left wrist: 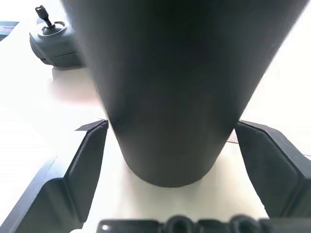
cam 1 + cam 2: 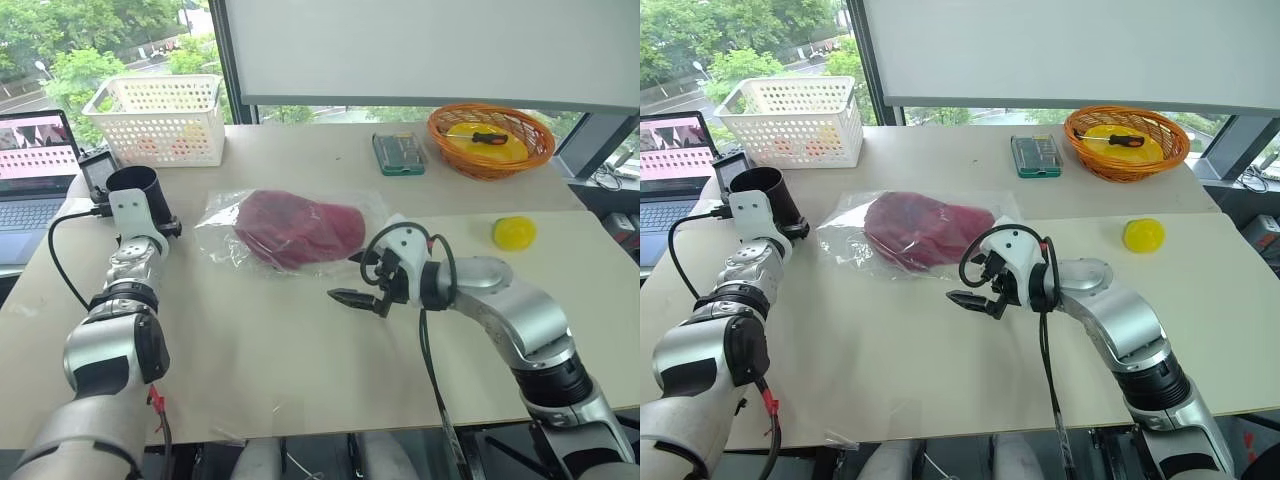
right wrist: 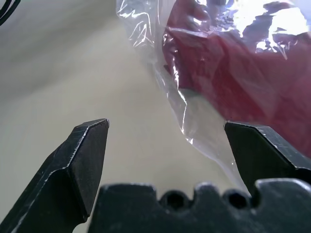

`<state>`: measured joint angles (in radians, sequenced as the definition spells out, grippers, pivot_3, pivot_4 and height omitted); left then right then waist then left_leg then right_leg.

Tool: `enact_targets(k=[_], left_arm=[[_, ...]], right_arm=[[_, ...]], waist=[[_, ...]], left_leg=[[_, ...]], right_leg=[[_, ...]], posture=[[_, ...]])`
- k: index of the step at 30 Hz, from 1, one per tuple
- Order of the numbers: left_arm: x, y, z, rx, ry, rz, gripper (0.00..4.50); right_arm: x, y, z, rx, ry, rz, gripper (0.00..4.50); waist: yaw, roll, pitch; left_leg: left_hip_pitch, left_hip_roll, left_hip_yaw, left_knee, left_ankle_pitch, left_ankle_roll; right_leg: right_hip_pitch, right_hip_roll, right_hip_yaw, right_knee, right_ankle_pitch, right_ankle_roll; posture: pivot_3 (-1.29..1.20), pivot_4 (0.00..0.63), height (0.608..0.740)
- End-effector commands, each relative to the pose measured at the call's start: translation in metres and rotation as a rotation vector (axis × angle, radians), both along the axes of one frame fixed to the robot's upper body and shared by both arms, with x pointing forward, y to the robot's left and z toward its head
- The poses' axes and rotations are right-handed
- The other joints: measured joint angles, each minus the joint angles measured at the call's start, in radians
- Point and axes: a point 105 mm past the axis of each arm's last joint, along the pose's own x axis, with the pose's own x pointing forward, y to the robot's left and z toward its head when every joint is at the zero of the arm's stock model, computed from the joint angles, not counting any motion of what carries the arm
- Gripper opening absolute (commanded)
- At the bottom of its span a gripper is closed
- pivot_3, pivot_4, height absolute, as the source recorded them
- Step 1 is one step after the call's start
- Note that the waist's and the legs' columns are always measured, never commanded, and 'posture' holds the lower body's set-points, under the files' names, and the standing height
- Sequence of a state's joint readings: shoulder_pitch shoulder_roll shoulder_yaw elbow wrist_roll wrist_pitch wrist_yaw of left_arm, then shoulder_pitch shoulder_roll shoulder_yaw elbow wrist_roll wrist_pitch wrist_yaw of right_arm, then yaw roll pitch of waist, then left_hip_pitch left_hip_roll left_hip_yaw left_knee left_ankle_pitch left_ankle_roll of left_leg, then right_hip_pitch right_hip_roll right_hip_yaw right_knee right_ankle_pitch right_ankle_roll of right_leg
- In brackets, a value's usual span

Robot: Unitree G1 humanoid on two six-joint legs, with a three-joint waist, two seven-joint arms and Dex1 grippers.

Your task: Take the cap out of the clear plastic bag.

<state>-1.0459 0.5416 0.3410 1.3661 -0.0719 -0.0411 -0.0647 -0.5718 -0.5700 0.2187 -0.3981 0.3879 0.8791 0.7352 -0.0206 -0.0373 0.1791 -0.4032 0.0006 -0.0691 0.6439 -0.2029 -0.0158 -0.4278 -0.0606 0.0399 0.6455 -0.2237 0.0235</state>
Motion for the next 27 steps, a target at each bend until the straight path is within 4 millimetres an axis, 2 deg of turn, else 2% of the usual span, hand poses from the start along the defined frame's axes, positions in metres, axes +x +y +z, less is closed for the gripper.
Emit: enact_targets(k=[1,8,12,17,22,27], left_arm=[[0.0,0.004,0.01,0.02,-0.037,-0.009,4.42],[0.0,0.004,0.01,-0.045,-0.072,-0.006,4.42],[0.0,-0.004,0.007,-0.121,-0.138,-0.064,4.42],[-0.003,-0.009,0.001,-0.128,-0.171,-0.095,4.42],[-0.011,-0.012,-0.008,-0.076,-0.2,-0.148,4.42],[-0.035,0.0,-0.01,-0.012,-0.235,-0.13,4.42]], right_arm=[[0.001,0.002,0.013,0.02,-0.051,0.018,4.5],[0.003,0.003,0.014,0.018,-0.053,0.03,4.5],[0.007,0.003,0.014,0.014,-0.06,0.023,4.5],[0.009,0.004,0.013,0.015,-0.062,0.025,4.5],[0.014,0.003,0.014,0.016,-0.069,0.018,4.5],[0.017,-0.001,0.013,0.015,-0.072,0.012,4.5]], waist=[[0.0,0.0,0.0],[-0.001,0.0,0.0],[-0.001,0.0,0.0],[0.0,0.0,0.0],[-0.001,0.0,0.0],[-0.014,0.0,0.0]], left_leg=[[0.0,0.0,0.0,0.0,0.0,0.0],[0.0,0.0,0.0,0.0,0.0,0.0],[0.0,0.0,0.0,0.0,0.0,0.0],[0.001,0.0,0.0,0.001,0.0,0.0],[0.001,0.0,0.0,0.001,0.0,0.0],[0.002,0.0,0.0,0.0,0.0,0.0]], right_leg=[[0.0,0.0,0.0,0.0,0.0,0.0],[0.0,0.0,0.0,0.0,0.0,0.0],[0.0,0.0,0.0,0.001,0.0,0.0],[0.0,0.0,0.0,0.001,0.0,0.0],[0.0,0.0,0.0,0.001,0.0,-0.001],[0.001,0.0,0.001,0.002,0.001,-0.001]], posture=[[0.0,0.15,0.736],[0.0,0.15,0.736],[0.0,0.15,0.736],[0.0,0.15,0.736],[0.0,0.15,0.736],[0.0,0.15,0.736]])
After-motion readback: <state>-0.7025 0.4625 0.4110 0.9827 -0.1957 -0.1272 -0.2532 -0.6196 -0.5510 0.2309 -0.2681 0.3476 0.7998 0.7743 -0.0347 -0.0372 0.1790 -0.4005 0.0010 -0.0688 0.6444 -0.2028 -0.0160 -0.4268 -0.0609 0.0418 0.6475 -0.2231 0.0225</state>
